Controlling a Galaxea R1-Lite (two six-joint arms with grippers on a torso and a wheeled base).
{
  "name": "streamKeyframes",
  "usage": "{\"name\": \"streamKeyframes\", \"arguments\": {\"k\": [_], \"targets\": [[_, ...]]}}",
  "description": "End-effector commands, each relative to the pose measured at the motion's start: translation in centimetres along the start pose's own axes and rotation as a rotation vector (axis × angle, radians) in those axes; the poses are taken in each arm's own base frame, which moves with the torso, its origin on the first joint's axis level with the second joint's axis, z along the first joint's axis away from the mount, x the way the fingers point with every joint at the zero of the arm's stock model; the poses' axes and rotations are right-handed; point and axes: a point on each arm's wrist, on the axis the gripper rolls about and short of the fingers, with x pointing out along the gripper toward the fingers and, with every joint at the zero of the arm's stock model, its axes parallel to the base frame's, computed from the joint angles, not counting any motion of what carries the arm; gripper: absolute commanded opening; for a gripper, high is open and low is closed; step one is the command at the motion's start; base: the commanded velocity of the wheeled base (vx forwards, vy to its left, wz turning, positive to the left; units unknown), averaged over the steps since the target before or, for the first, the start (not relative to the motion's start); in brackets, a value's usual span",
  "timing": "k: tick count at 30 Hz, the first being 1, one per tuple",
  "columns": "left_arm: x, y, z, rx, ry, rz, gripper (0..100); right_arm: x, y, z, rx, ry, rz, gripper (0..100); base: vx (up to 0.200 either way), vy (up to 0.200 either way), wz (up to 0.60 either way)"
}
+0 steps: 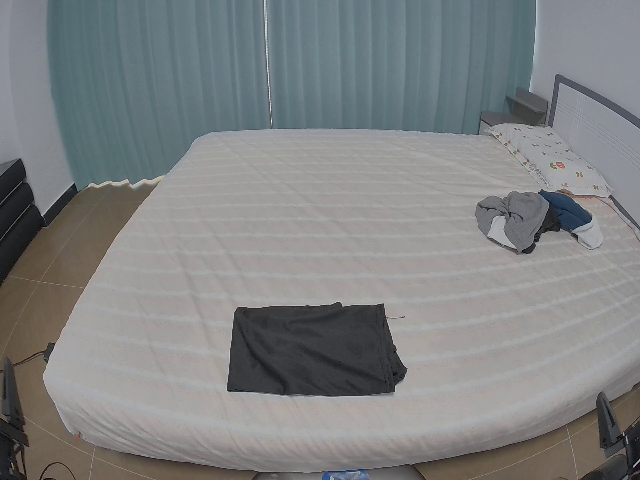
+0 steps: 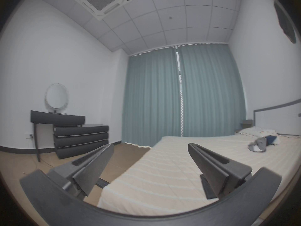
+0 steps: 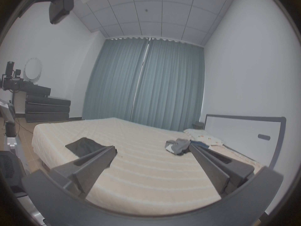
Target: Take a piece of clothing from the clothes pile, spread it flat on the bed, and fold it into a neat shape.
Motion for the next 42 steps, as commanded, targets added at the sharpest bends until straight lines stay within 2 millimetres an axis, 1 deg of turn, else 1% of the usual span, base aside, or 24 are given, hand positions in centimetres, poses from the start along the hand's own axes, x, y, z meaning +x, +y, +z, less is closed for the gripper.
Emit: {"name": "streamKeyframes", "arguments": {"k": [1, 4, 5, 6, 8, 14, 16, 19, 21, 23, 26, 29, 33, 35, 36, 38, 39, 40, 42], "targets": [[0.3, -0.3, -2.1, 0.000, 0.054, -0.108, 100, 0.0, 0.3, -1.8, 0.032, 0.151, 0.000, 100, 0.000, 0.000, 0.00], [0.2, -0.5, -2.2, -0.018, 0.066, -0.204, 100, 0.0, 0.3, -1.7, 0.059, 0.146, -0.001, 100, 0.000, 0.000, 0.00], [0.2, -0.6, -2.2, -0.020, 0.068, -0.209, 100, 0.0, 0.3, -1.7, 0.060, 0.146, -0.001, 100, 0.000, 0.000, 0.00], [0.2, -0.7, -2.6, -0.017, 0.104, -0.276, 100, 0.0, 0.3, -1.8, 0.070, 0.148, -0.005, 100, 0.000, 0.000, 0.00], [0.1, -0.8, -2.9, -0.013, 0.138, -0.325, 100, 0.0, 0.3, -1.8, 0.088, 0.149, -0.009, 100, 0.000, 0.000, 0.00], [-0.2, -1.1, -3.6, -0.042, 0.220, -0.483, 100, 0.0, 0.3, -1.8, 0.024, 0.148, 0.000, 100, 0.000, 0.000, 0.00], [-0.3, -1.1, -4.0, -0.040, 0.262, -0.502, 100, 0.0, 0.3, -1.8, 0.019, 0.147, 0.004, 100, 0.000, 0.000, 0.00], [-0.4, -1.1, -4.2, -0.060, 0.285, -0.511, 100, 0.1, 0.3, -1.6, 0.027, 0.129, 0.010, 100, 0.000, 0.000, 0.00], [-0.4, -1.1, -4.2, -0.073, 0.289, -0.518, 100, 0.1, 0.1, -0.6, 0.057, 0.061, -0.001, 100, 0.000, 0.000, 0.00], [-0.4, -1.2, -4.2, -0.072, 0.287, -0.534, 100, 0.1, 0.0, -0.5, 0.097, 0.024, -0.005, 100, 0.000, 0.000, 0.00], [-0.5, -1.1, -4.2, -0.076, 0.283, -0.605, 100, 0.1, 0.3, -1.7, 0.133, 0.139, -0.009, 100, 0.000, 0.000, 0.00], [-0.5, -0.9, -4.1, -0.090, 0.272, -0.654, 100, 0.0, 0.3, -1.8, 0.193, 0.149, -0.020, 100, 0.000, 0.000, 0.00], [-1.0, -0.6, -4.2, -0.073, 0.192, -0.599, 100, 0.0, 0.2, -1.8, 0.195, 0.149, -0.036, 100, 0.000, 0.000, 0.00], [-1.0, -0.5, -4.2, -0.070, 0.189, -0.533, 100, 0.0, 0.2, -1.8, 0.170, 0.150, -0.040, 100, 0.000, 0.000, 0.00], [-0.9, -0.4, -4.2, -0.068, 0.184, -0.470, 100, 0.0, 0.2, -1.8, 0.159, 0.150, -0.039, 100, 0.000, 0.000, 0.00], [-0.9, -0.3, -4.2, -0.063, 0.184, -0.446, 100, 0.0, 0.2, -1.7, 0.158, 0.149, -0.038, 100, 0.000, 0.000, 0.00], [-0.8, -0.2, -4.2, -0.040, 0.180, -0.374, 100, 0.0, 0.2, -1.8, 0.160, 0.149, -0.033, 100, 0.000, 0.000, 0.00], [-0.8, -0.1, -4.2, -0.034, 0.181, -0.366, 100, 0.0, 0.2, -1.7, 0.158, 0.146, -0.033, 100, 0.000, 0.000, 0.00], [-0.9, -0.1, -4.8, 0.002, 0.235, -0.348, 100, 0.1, 0.2, -1.6, 0.139, 0.134, -0.032, 100, 0.000, 0.000, 0.00]]}}
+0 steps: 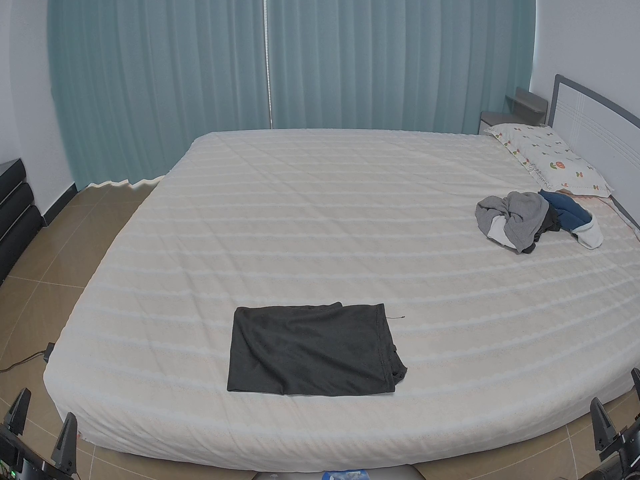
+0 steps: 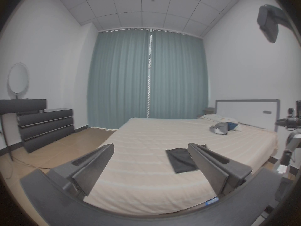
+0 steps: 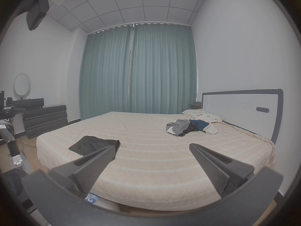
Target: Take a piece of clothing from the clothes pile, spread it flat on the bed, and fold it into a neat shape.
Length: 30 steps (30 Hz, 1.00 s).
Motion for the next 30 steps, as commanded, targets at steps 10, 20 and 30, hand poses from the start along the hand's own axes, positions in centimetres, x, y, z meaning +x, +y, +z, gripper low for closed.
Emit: {"name": "streamKeyframes", "arguments": {"k": [10, 20, 30], "targets": [[-0.08, 0.16, -0.98, 0.029, 0.037, 0.055, 100, 0.14, 0.00, -0.52, 0.008, 0.028, -0.006, 100, 0.000, 0.000, 0.00], [-0.08, 0.16, -0.97, 0.028, 0.036, 0.054, 100, 0.14, 0.03, -0.51, -0.018, 0.027, 0.010, 100, 0.000, 0.000, 0.00], [-0.08, 0.16, -0.97, 0.028, 0.036, 0.054, 100, -0.70, 0.11, -0.63, -0.117, -0.077, 0.214, 100, 0.000, 0.000, 0.00]]}}
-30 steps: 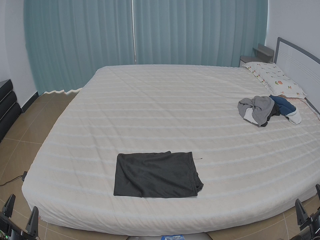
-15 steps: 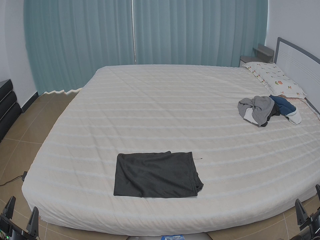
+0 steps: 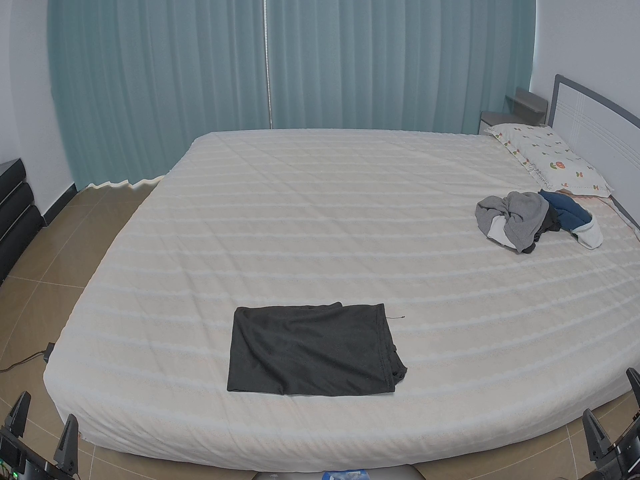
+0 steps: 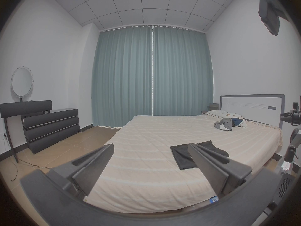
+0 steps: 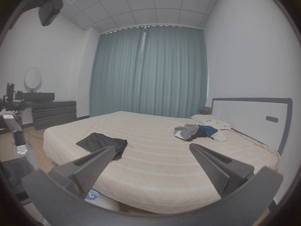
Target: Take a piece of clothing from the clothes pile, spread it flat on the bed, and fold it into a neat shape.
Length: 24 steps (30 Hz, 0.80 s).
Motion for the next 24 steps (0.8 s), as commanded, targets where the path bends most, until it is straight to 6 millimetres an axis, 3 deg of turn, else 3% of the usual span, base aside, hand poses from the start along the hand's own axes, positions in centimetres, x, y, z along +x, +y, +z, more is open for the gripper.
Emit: {"name": "streamKeyframes", "arguments": {"k": [1, 4, 7, 11, 12, 16, 24], "targets": [[0.0, 0.0, -0.5, 0.000, 0.003, 0.001, 100, -0.7, 0.1, -0.8, -0.056, -0.050, 0.094, 100, 0.000, 0.000, 0.00], [0.0, 0.0, -0.5, 0.000, 0.003, 0.000, 100, -1.3, 0.2, 0.0, -0.062, -0.019, 0.143, 100, 0.000, 0.000, 0.00], [0.0, 0.0, -0.5, 0.001, 0.003, 0.000, 100, -1.1, 0.3, -0.9, -0.062, 0.015, 0.158, 100, 0.000, 0.000, 0.00], [0.0, 0.0, -0.5, 0.000, 0.003, 0.000, 100, -0.7, -0.2, -1.0, 0.044, -0.032, -0.086, 100, 0.000, 0.000, 0.00], [0.0, 0.0, -0.5, 0.000, 0.005, 0.000, 100, -0.7, -0.3, -1.6, 0.076, 0.027, -0.128, 100, 0.000, 0.000, 0.00], [0.0, 0.0, -0.5, 0.000, 0.003, 0.000, 100, -0.7, -0.4, -1.6, 0.162, 0.035, -0.181, 100, 0.000, 0.000, 0.00], [0.0, 0.0, -0.5, 0.000, 0.003, 0.000, 100, -0.7, -0.3, -1.6, 0.100, 0.031, -0.164, 100, 0.000, 0.000, 0.00]]}}
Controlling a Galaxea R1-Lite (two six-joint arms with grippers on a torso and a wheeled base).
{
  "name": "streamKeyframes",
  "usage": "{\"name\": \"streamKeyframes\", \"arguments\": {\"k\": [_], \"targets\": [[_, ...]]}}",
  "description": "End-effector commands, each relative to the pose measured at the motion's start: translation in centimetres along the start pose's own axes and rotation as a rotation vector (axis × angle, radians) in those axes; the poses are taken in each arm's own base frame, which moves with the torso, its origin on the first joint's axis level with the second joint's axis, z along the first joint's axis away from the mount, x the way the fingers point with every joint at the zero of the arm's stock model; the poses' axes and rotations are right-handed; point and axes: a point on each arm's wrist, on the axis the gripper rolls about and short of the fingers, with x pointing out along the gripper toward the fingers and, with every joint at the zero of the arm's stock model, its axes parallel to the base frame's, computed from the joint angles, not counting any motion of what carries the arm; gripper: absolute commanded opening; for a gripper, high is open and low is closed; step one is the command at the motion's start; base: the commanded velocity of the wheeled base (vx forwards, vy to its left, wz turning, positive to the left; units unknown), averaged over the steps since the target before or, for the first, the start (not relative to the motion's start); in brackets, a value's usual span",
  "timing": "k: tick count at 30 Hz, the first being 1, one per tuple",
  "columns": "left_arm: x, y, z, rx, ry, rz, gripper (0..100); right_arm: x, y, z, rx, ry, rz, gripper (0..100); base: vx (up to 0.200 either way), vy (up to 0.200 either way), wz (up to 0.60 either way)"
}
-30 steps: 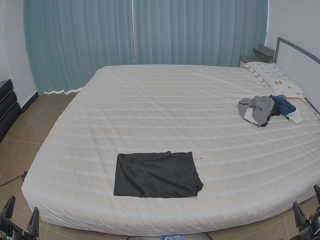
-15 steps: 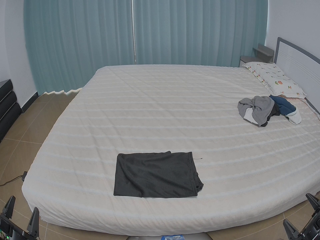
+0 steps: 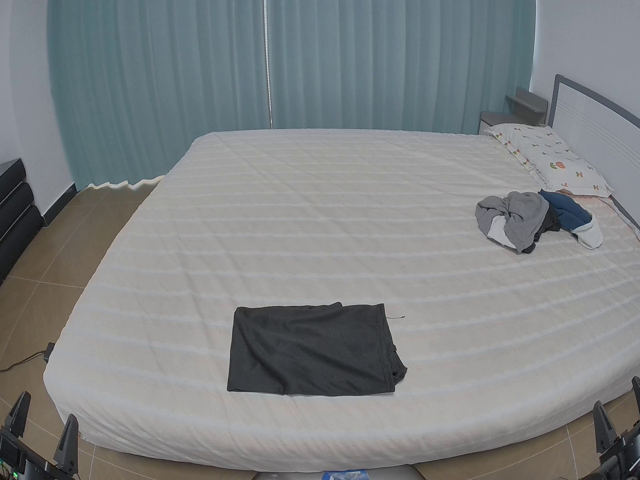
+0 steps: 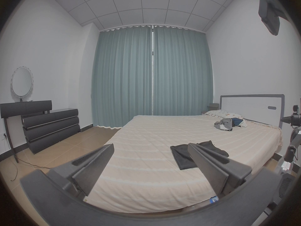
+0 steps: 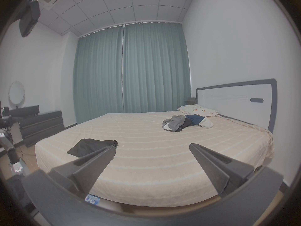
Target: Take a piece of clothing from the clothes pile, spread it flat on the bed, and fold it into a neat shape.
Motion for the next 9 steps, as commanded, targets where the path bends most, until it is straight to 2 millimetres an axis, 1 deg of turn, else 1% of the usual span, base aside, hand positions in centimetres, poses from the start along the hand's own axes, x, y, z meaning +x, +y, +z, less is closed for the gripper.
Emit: {"name": "streamKeyframes", "arguments": {"k": [1, 9], "targets": [[0.02, 0.01, -0.51, -0.001, 0.003, 0.000, 100, 0.03, 0.02, -0.45, -0.020, -0.004, 0.011, 100, 0.000, 0.000, 0.00], [0.02, 0.01, -0.51, -0.001, 0.003, 0.000, 100, 0.03, 0.01, -0.46, -0.013, -0.003, 0.001, 100, 0.000, 0.000, 0.00]]}}
